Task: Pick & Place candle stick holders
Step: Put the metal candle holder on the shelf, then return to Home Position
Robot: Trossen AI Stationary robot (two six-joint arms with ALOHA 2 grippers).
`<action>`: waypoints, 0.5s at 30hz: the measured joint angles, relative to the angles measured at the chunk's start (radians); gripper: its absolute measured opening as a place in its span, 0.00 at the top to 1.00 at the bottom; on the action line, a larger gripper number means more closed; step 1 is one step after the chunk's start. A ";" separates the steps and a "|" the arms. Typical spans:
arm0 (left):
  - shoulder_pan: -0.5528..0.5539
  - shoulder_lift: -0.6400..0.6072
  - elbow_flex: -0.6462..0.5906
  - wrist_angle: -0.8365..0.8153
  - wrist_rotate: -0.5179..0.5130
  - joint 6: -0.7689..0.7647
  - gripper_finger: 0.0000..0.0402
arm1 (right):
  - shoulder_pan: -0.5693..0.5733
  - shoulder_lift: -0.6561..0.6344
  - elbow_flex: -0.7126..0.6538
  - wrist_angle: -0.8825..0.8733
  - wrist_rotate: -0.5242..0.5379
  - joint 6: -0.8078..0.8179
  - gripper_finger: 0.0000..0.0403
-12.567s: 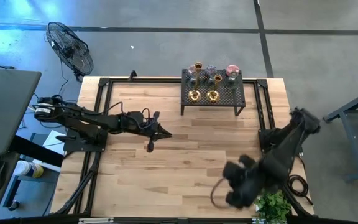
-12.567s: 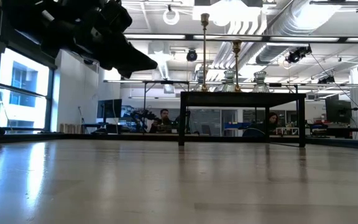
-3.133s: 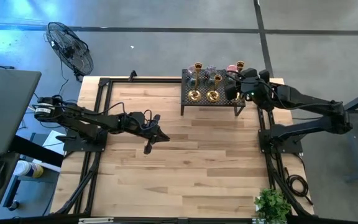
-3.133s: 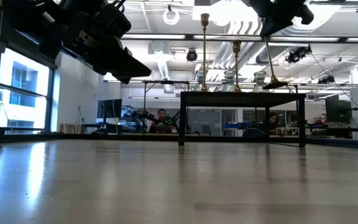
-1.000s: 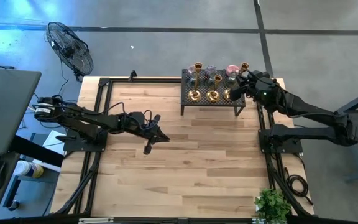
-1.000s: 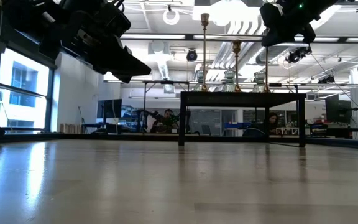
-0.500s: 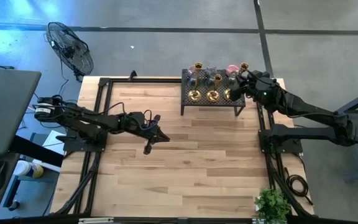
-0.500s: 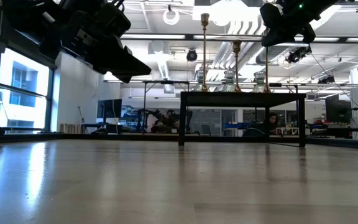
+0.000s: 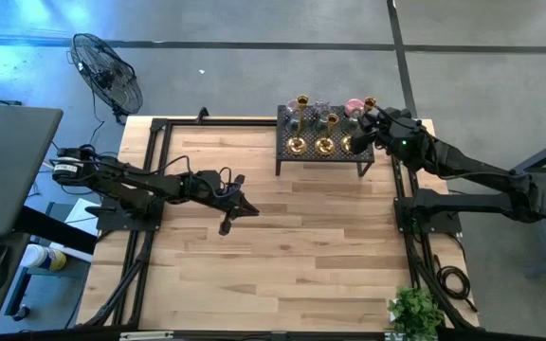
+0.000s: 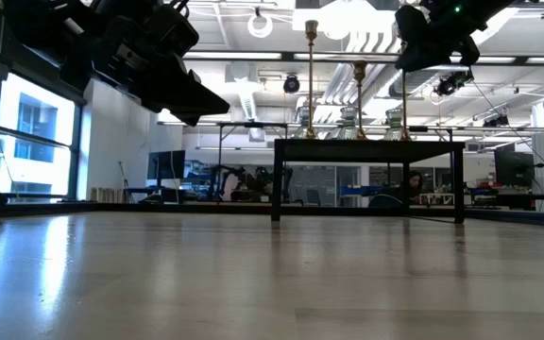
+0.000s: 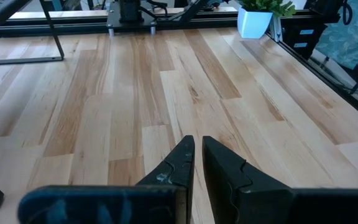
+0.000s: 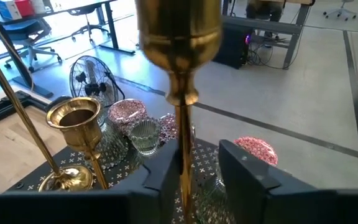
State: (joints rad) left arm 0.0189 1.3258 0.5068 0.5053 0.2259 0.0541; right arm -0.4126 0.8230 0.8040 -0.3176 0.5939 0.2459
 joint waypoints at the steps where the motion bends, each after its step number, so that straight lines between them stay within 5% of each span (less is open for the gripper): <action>1: 0.000 0.000 0.000 0.000 0.000 0.000 0.93 | 0.000 0.000 0.000 0.001 0.000 0.000 0.72; 9: 0.000 0.000 0.000 0.001 0.029 -0.007 0.93 | 0.001 -0.061 0.001 0.000 -0.007 -0.007 0.47; 15: 0.000 0.000 -0.012 0.060 -0.027 -0.007 0.93 | 0.006 -0.140 0.002 -0.073 -0.117 0.006 0.42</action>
State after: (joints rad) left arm 0.0189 1.3258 0.4947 0.5648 0.1992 0.0467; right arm -0.4070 0.6830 0.8059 -0.3911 0.4766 0.2523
